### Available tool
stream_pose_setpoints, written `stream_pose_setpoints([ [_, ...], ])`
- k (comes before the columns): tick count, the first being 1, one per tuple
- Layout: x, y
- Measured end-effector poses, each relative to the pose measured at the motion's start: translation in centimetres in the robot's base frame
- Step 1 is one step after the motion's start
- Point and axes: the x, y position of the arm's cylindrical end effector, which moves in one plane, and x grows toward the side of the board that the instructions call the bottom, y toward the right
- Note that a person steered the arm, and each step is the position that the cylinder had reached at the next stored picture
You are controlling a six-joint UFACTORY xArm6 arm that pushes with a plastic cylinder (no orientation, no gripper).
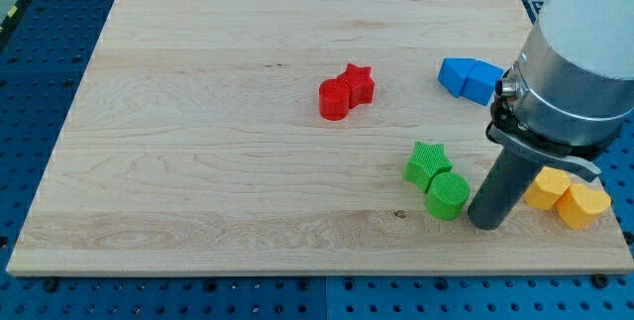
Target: Move the green star to the bottom center of the board
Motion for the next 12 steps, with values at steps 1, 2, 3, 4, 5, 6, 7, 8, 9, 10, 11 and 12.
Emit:
stream_pose_setpoints([
  [1,0.0,0.0],
  [2,-0.7,0.7],
  [3,-4.5,1.8],
  [4,-6.6,1.2],
  [5,-6.8,-1.6],
  [6,-6.8,-4.8],
  [7,-6.1,-8.0],
  [8,-4.1,-11.4],
  [9,-3.6,-13.6],
  [10,-3.7,-13.7],
  [11,-3.7,-15.6],
  [12,-3.3,-18.0],
])
